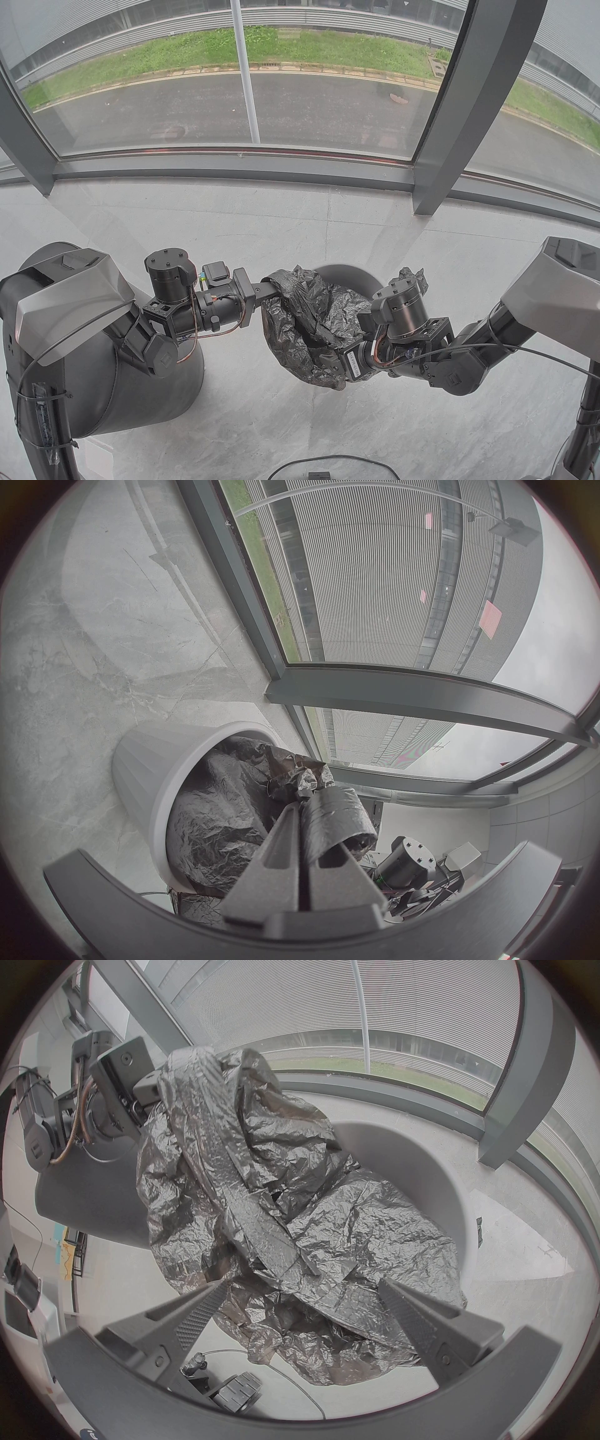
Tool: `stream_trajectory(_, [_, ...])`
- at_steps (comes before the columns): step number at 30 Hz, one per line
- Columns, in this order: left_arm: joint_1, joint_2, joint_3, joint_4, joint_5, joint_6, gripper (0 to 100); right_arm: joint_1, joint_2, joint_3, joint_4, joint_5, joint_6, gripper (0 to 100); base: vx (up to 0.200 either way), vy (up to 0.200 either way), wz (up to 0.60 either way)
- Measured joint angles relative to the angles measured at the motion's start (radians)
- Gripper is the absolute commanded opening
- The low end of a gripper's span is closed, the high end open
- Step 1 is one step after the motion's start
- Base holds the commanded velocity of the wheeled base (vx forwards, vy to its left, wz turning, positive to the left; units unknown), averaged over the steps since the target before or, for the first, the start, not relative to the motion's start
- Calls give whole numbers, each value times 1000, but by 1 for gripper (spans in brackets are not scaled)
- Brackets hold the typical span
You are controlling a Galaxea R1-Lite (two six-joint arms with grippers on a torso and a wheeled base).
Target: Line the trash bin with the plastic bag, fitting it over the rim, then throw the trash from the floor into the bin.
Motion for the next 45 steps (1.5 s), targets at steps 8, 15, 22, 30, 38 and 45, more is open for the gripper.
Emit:
stream_trajectory(8, [0,1,1,-1,0,1,0,11,27,-13,-3,-11,-16,100,0,0,0])
stream_trajectory(15, [0,2,1,-2,0,1,0,9,41,-28,-3,-13,-34,100,0,0,0])
stream_trajectory(22, [0,2,3,-3,1,1,0,5,48,-32,-4,-43,-33,0,0,0,0])
stream_trajectory(30, [0,3,8,-38,1,0,0,3,59,-32,-8,-54,-24,0,0,0,0])
stream_trajectory(38, [1,3,13,-39,3,0,0,-23,52,-34,-10,-55,-22,0,0,0,0])
stream_trajectory(45, [8,4,15,-39,3,0,0,-71,5,-36,-44,-56,-27,0,0,0,0])
